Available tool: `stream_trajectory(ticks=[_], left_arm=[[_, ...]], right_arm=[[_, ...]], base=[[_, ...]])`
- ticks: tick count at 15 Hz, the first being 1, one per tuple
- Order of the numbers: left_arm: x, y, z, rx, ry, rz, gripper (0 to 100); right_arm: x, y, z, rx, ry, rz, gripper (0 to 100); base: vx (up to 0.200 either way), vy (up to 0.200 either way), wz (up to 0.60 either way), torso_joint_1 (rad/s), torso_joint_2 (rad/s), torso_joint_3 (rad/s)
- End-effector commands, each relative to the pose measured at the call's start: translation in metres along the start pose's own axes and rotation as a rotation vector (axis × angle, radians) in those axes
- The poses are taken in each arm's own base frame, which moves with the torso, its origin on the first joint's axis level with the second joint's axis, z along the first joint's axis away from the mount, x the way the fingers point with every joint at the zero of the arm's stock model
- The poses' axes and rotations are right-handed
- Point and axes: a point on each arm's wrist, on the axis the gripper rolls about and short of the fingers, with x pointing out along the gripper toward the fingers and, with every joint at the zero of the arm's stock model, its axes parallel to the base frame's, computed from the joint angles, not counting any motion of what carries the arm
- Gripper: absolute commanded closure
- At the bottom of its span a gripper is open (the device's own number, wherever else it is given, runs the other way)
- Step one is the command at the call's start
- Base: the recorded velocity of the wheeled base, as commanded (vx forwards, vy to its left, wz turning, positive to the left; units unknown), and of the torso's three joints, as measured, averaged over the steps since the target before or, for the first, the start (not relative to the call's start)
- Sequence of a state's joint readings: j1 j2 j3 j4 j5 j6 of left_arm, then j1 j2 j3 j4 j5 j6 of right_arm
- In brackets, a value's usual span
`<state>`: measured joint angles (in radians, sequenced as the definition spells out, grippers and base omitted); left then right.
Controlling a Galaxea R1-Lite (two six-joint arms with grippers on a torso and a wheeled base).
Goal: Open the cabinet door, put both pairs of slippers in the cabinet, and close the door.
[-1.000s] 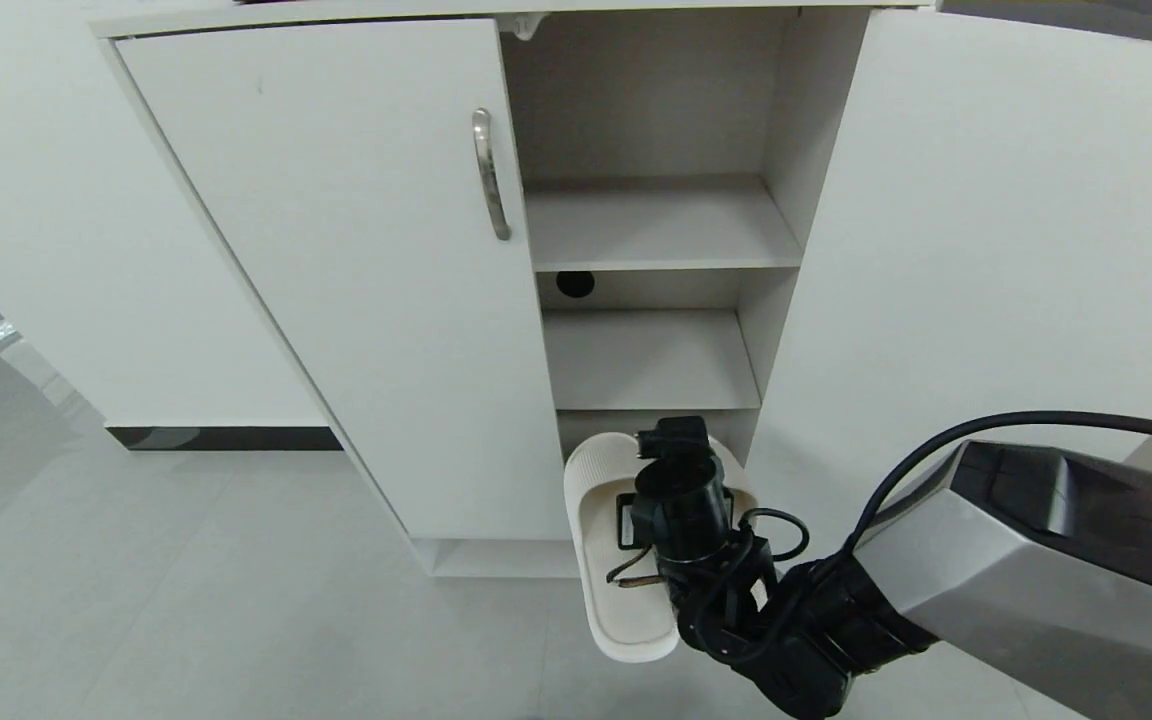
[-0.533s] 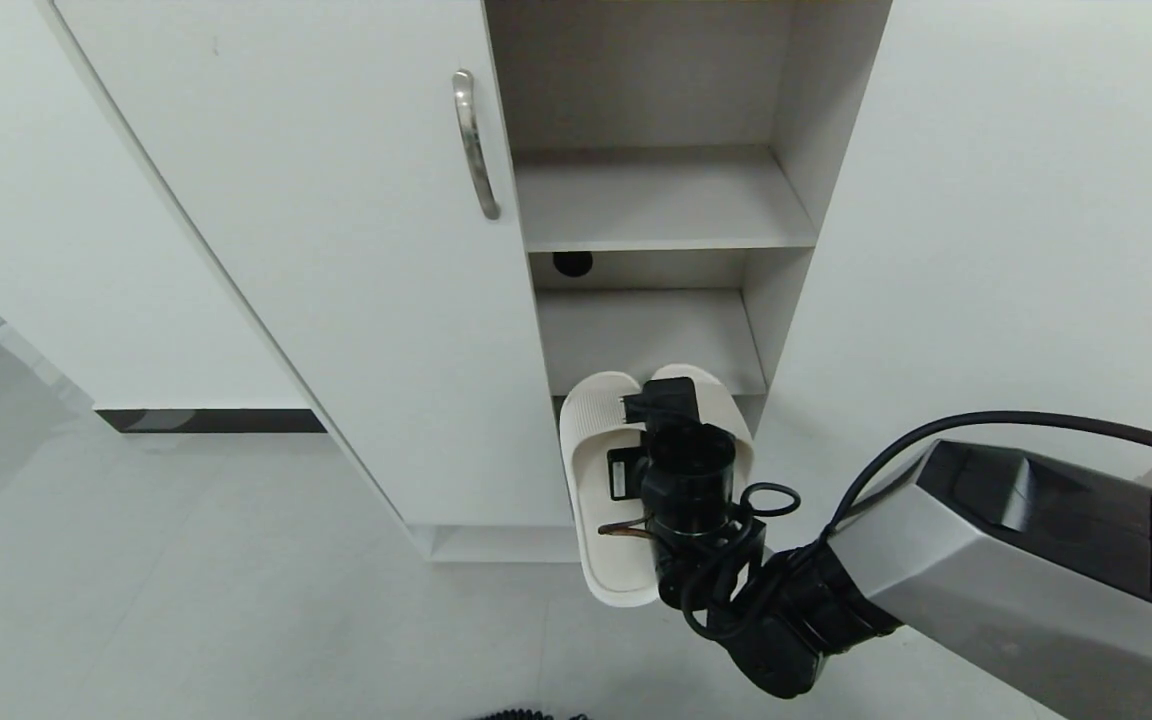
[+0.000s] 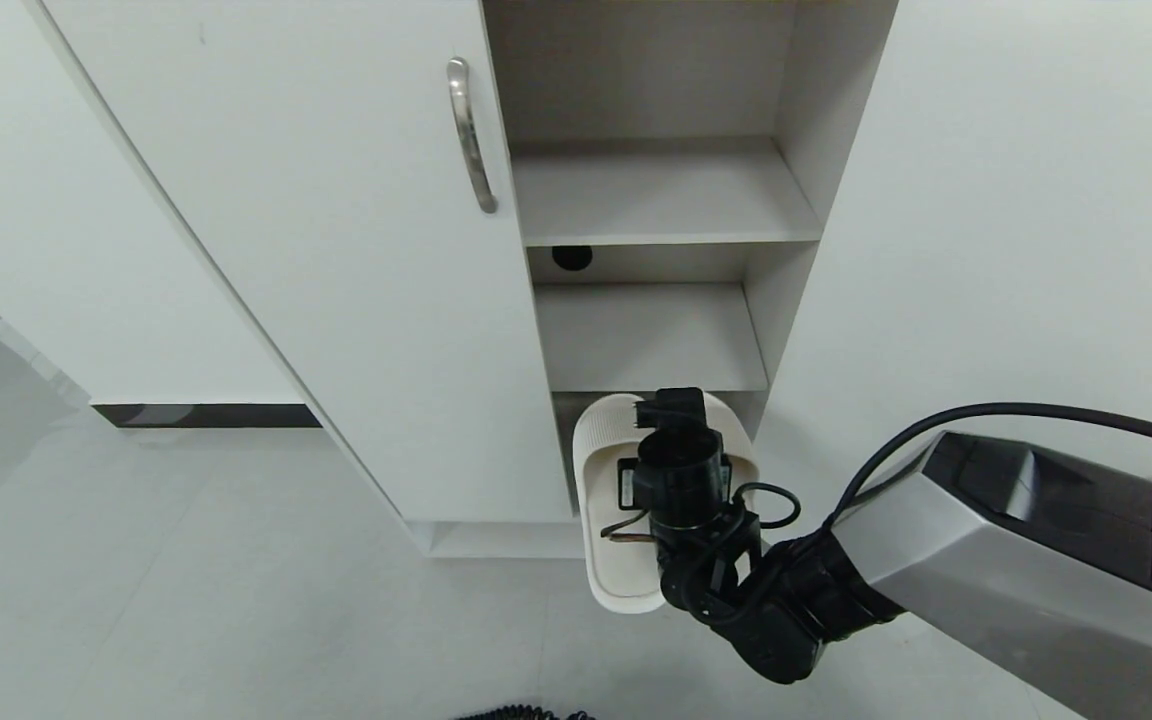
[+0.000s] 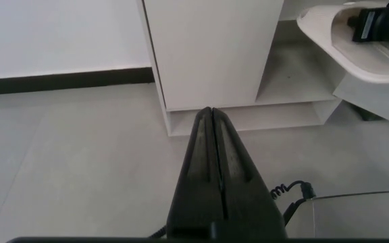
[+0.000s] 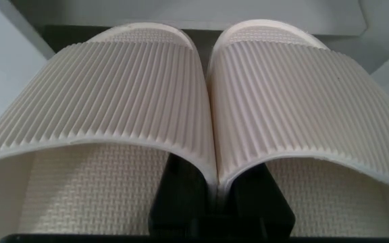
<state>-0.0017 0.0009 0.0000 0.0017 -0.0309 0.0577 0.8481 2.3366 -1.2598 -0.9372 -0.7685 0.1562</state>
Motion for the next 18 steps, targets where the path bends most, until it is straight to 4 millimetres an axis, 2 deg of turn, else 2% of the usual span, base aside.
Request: stream_trajectory(ticks=[1,12,15,17,18], left_arm=[[0.0,0.0,0.0,-0.002,-0.001,0.0,100],[0.0,0.0,0.0,-0.009,-0.001,0.0,100],[0.0,0.0,0.0,-0.024,-0.001,0.0,100],[0.0,0.0,0.0,-0.024,-0.001,0.0,100],[0.0,0.0,0.0,-0.024,-0.001,0.0,100]], right_arm=[[-0.001,0.0,0.003,0.005,-0.007,-0.003,100],[-0.008,0.008,-0.002,-0.014,-0.009,0.001,100],[-0.008,0.009,-0.002,-0.012,-0.011,0.005,100],[0.001,0.007,-0.015,-0.023,0.004,-0.007,100],[0.008,0.006,-0.014,-0.016,-0.004,-0.016,100]], base=[[0.2,0.0,0.0,-0.002,0.0,0.002],[0.2,0.0,0.0,0.002,0.0,0.002],[0.0,0.0,0.0,0.0,0.0,0.0],[0.0,0.0,0.0,0.0,0.0,0.0],[0.0,0.0,0.0,0.0,0.0,0.0]])
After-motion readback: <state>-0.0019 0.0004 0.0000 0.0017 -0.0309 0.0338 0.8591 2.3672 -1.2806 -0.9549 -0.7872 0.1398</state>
